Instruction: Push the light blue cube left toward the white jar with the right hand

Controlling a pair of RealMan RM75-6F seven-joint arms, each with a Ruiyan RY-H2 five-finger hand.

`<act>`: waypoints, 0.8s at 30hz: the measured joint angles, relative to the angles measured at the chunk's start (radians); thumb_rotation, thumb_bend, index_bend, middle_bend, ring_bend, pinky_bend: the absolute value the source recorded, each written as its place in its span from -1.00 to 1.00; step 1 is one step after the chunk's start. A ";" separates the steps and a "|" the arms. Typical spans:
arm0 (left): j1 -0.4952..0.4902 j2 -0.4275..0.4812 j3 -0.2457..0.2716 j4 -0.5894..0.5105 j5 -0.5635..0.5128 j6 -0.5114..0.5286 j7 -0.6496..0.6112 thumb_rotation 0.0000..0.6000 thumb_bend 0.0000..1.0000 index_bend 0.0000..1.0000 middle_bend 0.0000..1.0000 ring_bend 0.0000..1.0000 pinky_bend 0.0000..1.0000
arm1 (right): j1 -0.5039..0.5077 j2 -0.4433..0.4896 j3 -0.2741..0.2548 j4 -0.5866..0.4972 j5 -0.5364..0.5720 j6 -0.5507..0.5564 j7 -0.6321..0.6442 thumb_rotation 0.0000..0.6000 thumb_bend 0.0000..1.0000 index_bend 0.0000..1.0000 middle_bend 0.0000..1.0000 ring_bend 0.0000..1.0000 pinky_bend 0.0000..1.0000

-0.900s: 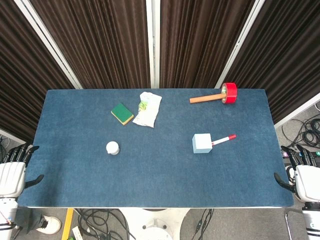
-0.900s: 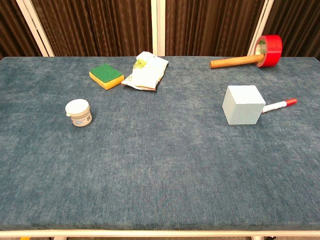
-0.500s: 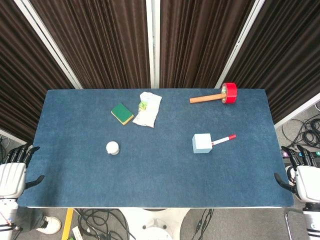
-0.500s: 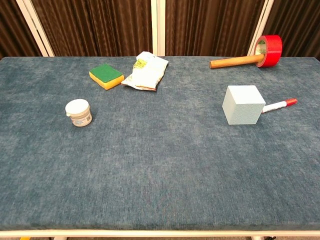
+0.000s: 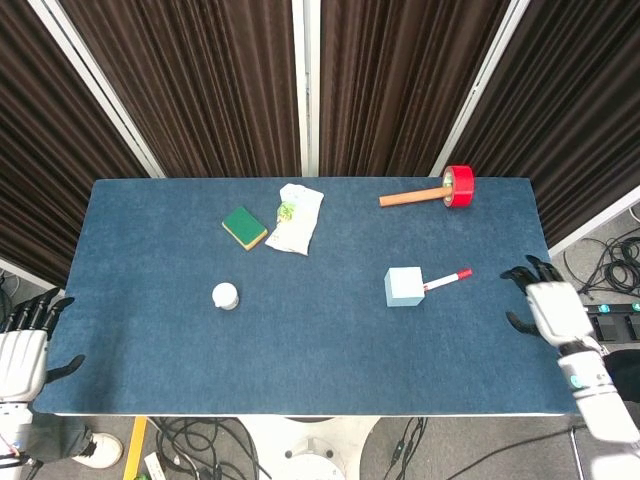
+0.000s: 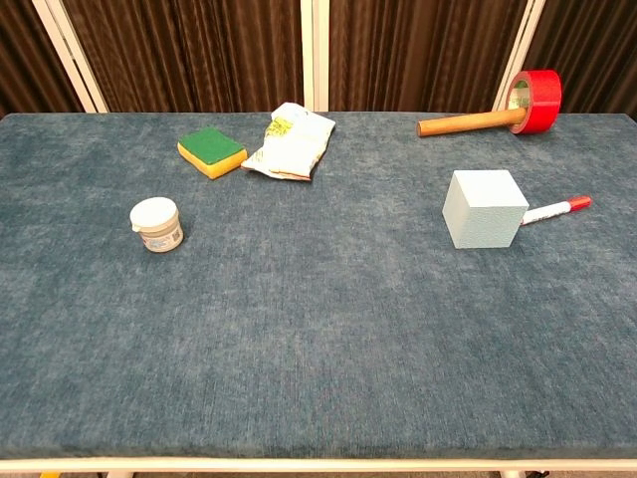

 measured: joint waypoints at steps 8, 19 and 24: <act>0.005 0.005 0.000 -0.009 -0.014 -0.004 0.014 1.00 -0.82 -0.49 -0.56 -0.68 -0.68 | 0.176 -0.190 0.017 0.281 0.060 -0.207 -0.083 1.00 -0.59 -0.34 -0.27 -0.86 -0.69; 0.009 0.008 0.001 -0.011 -0.027 -0.011 0.019 1.00 -0.82 -0.48 -0.56 -0.68 -0.68 | 0.289 -0.418 -0.013 0.574 0.037 -0.268 -0.106 1.00 -0.59 -0.23 -0.25 -0.86 -0.69; 0.011 0.008 0.002 -0.009 -0.035 -0.018 0.015 1.00 -0.82 -0.49 -0.56 -0.68 -0.68 | 0.304 -0.486 -0.041 0.664 0.014 -0.269 -0.088 1.00 -0.59 -0.12 -0.23 -0.86 -0.69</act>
